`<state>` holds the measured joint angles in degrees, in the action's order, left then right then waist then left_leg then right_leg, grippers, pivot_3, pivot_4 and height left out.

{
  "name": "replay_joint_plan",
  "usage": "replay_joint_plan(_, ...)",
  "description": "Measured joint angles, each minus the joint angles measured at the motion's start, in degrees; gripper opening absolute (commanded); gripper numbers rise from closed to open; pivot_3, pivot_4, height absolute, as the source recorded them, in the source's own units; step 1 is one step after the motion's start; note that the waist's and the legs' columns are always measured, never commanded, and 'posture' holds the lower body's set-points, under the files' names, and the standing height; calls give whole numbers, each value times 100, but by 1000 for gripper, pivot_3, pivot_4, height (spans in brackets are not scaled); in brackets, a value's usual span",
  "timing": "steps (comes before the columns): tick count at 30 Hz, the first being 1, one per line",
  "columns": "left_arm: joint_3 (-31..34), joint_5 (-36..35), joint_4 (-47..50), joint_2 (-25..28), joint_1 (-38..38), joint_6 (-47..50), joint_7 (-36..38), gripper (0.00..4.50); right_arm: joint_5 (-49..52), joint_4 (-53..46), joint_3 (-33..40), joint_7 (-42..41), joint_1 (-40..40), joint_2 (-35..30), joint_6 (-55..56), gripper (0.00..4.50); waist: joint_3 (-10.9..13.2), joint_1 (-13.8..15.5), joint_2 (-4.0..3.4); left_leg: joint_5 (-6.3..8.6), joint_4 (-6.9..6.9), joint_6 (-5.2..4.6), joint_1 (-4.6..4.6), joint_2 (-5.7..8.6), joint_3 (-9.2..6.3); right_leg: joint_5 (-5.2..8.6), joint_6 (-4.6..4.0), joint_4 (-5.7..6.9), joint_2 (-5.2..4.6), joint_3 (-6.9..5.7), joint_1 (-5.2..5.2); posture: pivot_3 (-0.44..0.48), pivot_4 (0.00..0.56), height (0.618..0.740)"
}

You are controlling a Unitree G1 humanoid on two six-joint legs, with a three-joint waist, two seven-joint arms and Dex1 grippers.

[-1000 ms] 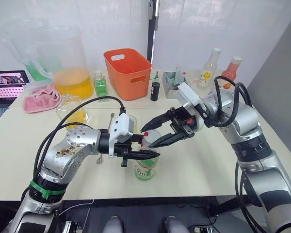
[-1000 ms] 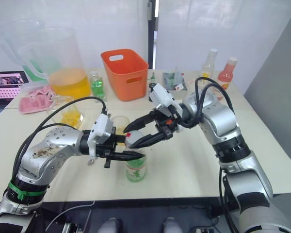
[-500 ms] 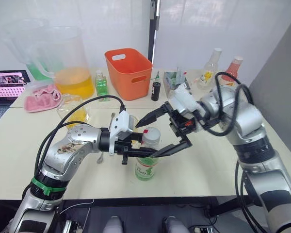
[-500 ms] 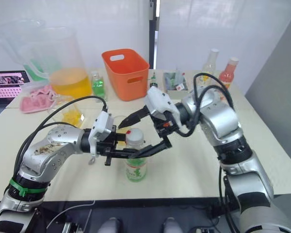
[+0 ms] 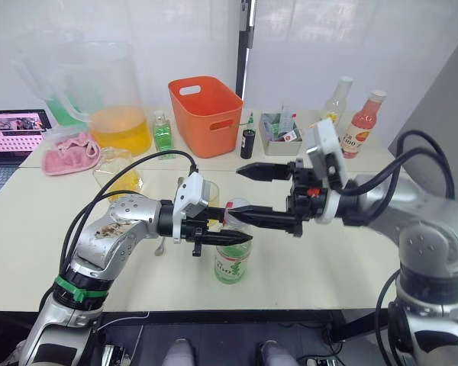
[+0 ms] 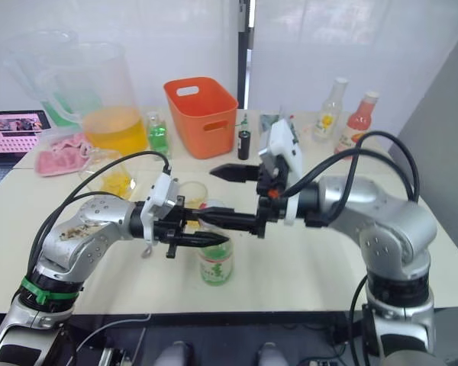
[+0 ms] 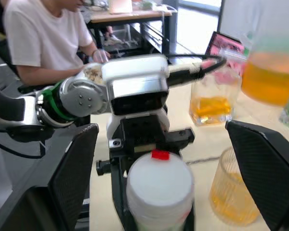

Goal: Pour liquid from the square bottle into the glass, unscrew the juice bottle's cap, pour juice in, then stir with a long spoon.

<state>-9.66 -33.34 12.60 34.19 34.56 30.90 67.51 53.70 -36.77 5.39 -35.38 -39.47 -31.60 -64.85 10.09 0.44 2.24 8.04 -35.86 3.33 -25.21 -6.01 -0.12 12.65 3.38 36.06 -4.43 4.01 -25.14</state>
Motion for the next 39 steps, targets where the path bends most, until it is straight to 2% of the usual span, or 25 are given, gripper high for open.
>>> replay_joint_plan(5, -53, 19, -164, -24, 99, -82, 157, 1401, 541, -454, 140, 1131, 113, 4, -485, 4472, 0, 11, 0, 0, 1, 0, 0, 0, 0, 0, -1, -3, 0, 0, 1, 0, 150, 703)
replay_joint_plan(9, -87, 45, -234, -56, 126, -100, 229, 1401, 632, -558, 205, 1622, 240, -160, -643, 4472, 0, 10, 0, 0, 2, -1, 0, 0, 0, 0, -1, -5, -1, 0, 1, 0, 150, 703)
replay_joint_plan(11, -111, 64, -238, -73, 141, -101, 242, 1401, 733, -587, 203, 1749, 266, -197, -646, 4472, -1, 11, -1, 0, 3, -1, 0, -1, 0, 0, -1, -5, 0, 0, 2, 0, 150, 703)
replay_joint_plan(15, -113, 85, -248, -92, 150, -100, 251, 1401, 931, -650, 179, 1920, 268, -221, -642, 3397, -1, 14, -1, 0, 2, -2, -1, -1, 0, 0, -1, -7, -1, 0, 3, 0, 150, 703)
replay_joint_plan(30, -110, 97, -250, -92, 158, -100, 277, 1401, 1218, -576, -34, 2093, 247, -370, -421, 3397, -1, 11, -1, 0, 3, -2, -2, -1, -1, 0, -1, -11, -1, 0, 2, 0, 150, 703)
replay_joint_plan(36, -89, 106, -242, -87, 146, -94, 271, 1401, 1265, -528, -163, 2077, 199, -385, -334, 1697, -1, 8, -1, 0, 3, -2, -2, -1, -1, 0, -1, -11, -1, 0, 1, 0, 150, 703)
replay_joint_plan(39, -66, 107, -238, -87, 133, -83, 266, 1401, 1274, -473, -207, 2077, 195, -384, -275, 1688, -1, 5, -1, 0, 3, -2, -2, -1, -1, 0, -1, -12, -1, 0, 1, 0, 150, 703)
